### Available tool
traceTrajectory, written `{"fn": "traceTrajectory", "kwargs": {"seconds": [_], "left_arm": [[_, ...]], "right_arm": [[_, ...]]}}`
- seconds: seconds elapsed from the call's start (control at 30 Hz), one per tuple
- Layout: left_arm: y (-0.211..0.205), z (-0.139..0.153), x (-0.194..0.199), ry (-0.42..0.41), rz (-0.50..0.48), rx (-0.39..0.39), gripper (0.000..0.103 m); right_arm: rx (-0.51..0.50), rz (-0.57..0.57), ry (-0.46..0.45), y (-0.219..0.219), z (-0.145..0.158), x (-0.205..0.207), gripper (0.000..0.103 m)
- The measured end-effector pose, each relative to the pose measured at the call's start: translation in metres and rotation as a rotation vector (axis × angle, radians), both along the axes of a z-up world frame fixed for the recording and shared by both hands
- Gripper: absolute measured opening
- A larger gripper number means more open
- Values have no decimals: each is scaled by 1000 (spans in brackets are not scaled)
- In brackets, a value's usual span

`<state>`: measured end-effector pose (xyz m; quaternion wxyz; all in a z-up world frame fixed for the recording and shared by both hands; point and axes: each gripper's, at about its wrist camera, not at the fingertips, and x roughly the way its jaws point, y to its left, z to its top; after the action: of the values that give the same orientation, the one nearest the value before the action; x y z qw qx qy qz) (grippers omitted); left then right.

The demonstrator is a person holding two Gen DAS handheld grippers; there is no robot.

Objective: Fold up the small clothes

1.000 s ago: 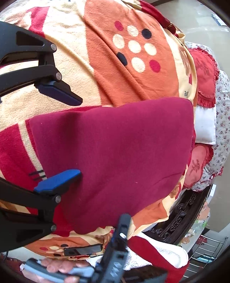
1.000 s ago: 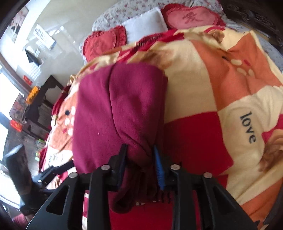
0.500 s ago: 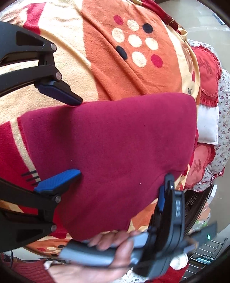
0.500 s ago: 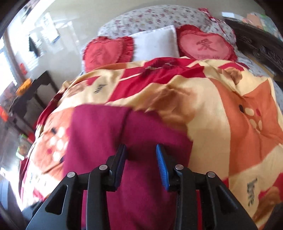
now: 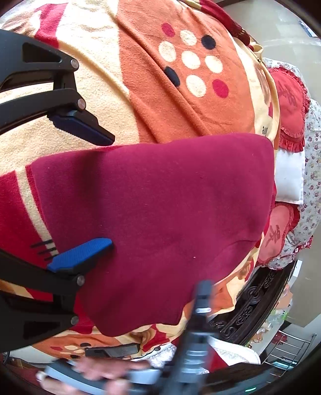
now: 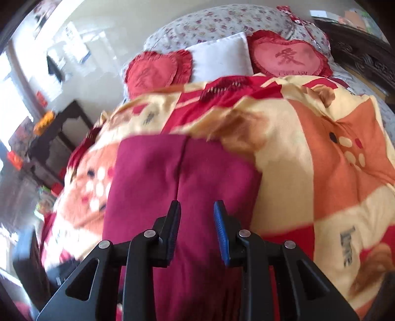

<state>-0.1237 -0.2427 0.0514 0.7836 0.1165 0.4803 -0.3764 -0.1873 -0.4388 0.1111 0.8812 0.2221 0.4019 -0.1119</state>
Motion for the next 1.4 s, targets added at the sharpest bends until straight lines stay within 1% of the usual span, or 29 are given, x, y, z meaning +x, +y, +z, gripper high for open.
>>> {"fn": "traceTrajectory", "kwargs": {"seconds": [0.03, 0.1, 0.13, 0.17, 0.23, 0.27, 0.3, 0.33, 0.37, 0.4, 0.43, 0.5, 0.6, 0.67, 0.73, 0.77, 0.8, 0.83, 0.87, 0.9, 0.93, 0.97, 1.07, 1.13, 1.23, 1.3, 1.33, 1.4], "left_arm": [[0, -1, -1, 2, 1, -3, 81], [1, -3, 0, 36, -2, -17, 81], [3, -3, 2, 65, -5, -33, 81], [4, -2, 5, 77, -5, -41, 81], [10, 4, 13, 100, -1, -72, 82], [14, 8, 17, 105, 5, -94, 87], [19, 11, 24, 110, 16, -129, 89], [22, 14, 30, 115, 26, -157, 93], [24, 14, 35, 122, 34, -178, 95], [25, 14, 41, 138, 40, -199, 96], [24, 12, 47, 161, 42, -209, 96], [19, 5, 56, 201, 36, -210, 96], [13, -8, 67, 244, 36, -220, 96], [9, -15, 74, 285, 41, -238, 96], [5, -23, 82, 339, 47, -245, 96], [2, -26, 83, 357, 44, -246, 91], [1, -27, 84, 365, 36, -250, 85], [-2, -25, 84, 357, 32, -241, 79], [-2, -21, 83, 336, 26, -225, 74], [-2, -18, 81, 324, 19, -223, 71], [0, -11, 78, 304, 7, -224, 65], [5, -5, 76, 289, -5, -225, 61], [26, 20, 65, 249, -18, -221, 60], [52, 36, 58, 224, -14, -221, 60], [89, 51, 47, 199, 9, -193, 60], [118, 53, 36, 166, 29, -147, 60], [126, 51, 32, 155, 36, -131, 60], [146, 36, 25, 139, 58, -68, 61]], "right_arm": [[-15, -4, 28, 5, -8, -7, 9], [-37, -37, 68, 6, -27, -14, 18], [-33, -53, 71, 3, -36, -17, 30], [-17, -70, 67, -1, -42, -20, 37], [59, -85, 34, -11, -39, -28, 37], [90, -86, 12, -15, -36, -31, 37], [131, -87, -31, -21, -32, -36, 38], [160, -95, -65, -25, -30, -40, 41], [192, -107, -94, -31, -30, -42, 48], [234, -115, -119, -37, -33, -44, 52], [272, -118, -128, -42, -38, -43, 56], [348, -109, -128, -48, -50, -37, 57], [392, -64, -109, -44, -66, -23, 59], [415, -27, -123, -42, -73, -13, 61], [436, -10, -121, -41, -80, -1, 61], [444, -10, -127, -41, -81, 1, 61], [454, -7, -134, -41, -81, 4, 57], [457, 1, -132, -38, -79, 5, 44], [446, 6, -119, -35, -77, 8, 35], [424, 2, -113, -32, -73, 8, 31], [417, 6, -119, -29, -68, 7, 26], [401, 13, -133, -24, -60, 4, 24], [378, 51, -153, -7, -39, -3, 23], [405, 73, -162, 8, -28, -5, 23], [460, 111, -168, 36, -21, -8, 23], [503, 144, -164, 60, -22, -5, 23], [512, 163, -148, 73, -25, -2, 23], [524, 185, -109, 95, -35, 5, 26]]}}
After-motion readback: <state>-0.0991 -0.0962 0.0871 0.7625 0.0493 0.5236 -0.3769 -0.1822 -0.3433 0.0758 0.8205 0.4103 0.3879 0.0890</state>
